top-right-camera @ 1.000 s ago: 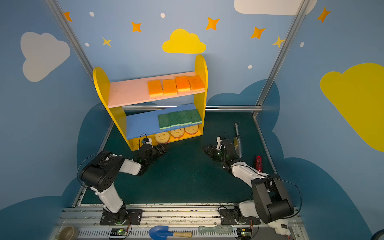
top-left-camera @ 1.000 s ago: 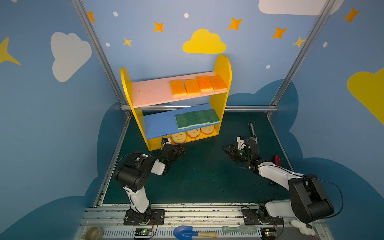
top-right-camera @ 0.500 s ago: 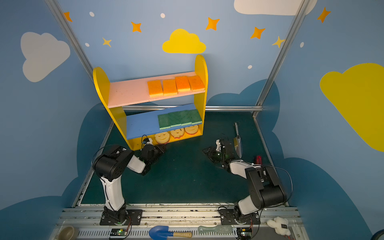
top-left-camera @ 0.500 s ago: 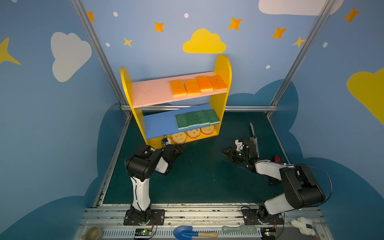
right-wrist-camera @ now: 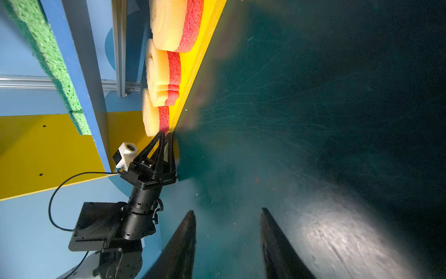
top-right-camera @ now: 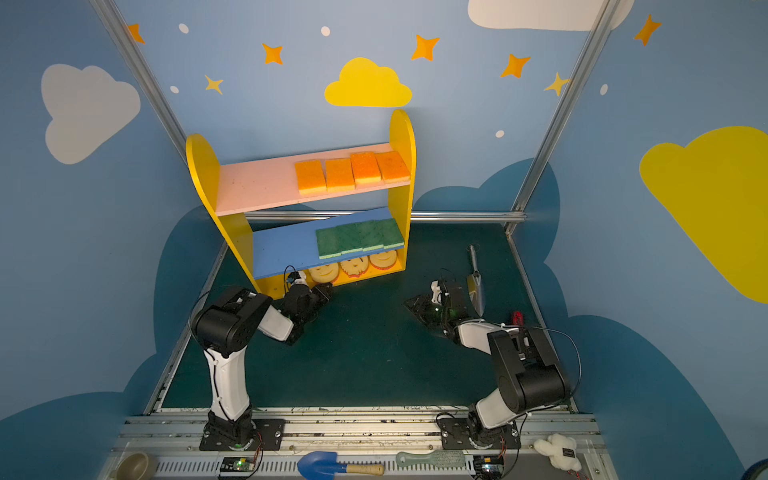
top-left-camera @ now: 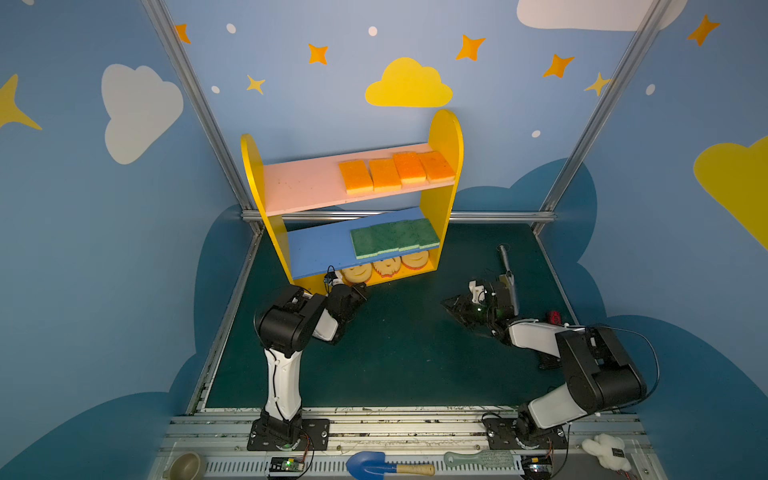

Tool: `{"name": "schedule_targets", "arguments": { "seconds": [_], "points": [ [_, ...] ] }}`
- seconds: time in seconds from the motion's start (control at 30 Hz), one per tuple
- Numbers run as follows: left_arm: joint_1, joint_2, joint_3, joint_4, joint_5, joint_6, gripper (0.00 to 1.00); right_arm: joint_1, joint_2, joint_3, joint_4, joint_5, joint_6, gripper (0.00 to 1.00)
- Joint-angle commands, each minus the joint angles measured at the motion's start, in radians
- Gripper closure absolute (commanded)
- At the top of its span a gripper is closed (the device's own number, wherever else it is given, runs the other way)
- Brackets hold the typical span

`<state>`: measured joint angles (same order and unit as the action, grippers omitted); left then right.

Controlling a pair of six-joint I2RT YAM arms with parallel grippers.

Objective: Place and organize the cleaning sponges onto the shelf

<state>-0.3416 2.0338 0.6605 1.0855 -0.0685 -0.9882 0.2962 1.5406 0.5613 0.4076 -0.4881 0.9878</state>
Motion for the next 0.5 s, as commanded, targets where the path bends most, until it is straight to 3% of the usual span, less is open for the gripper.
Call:
{"name": "schedule_targets", "arguments": {
  "seconds": [0.0,0.23,0.47],
  "points": [
    [0.019,0.033,0.029,-0.043,-0.012,0.023,0.74,-0.003,0.01,0.01,0.008,-0.007,-0.008,0.57],
    [-0.018,-0.044,-0.001,-0.105,0.019,0.072,0.7,-0.003,-0.08,0.02,-0.073,0.011,-0.048,0.58],
    [-0.117,-0.25,-0.133,-0.164,-0.05,0.128,0.63,-0.003,-0.295,0.053,-0.302,0.075,-0.124,0.55]
  ]
}}
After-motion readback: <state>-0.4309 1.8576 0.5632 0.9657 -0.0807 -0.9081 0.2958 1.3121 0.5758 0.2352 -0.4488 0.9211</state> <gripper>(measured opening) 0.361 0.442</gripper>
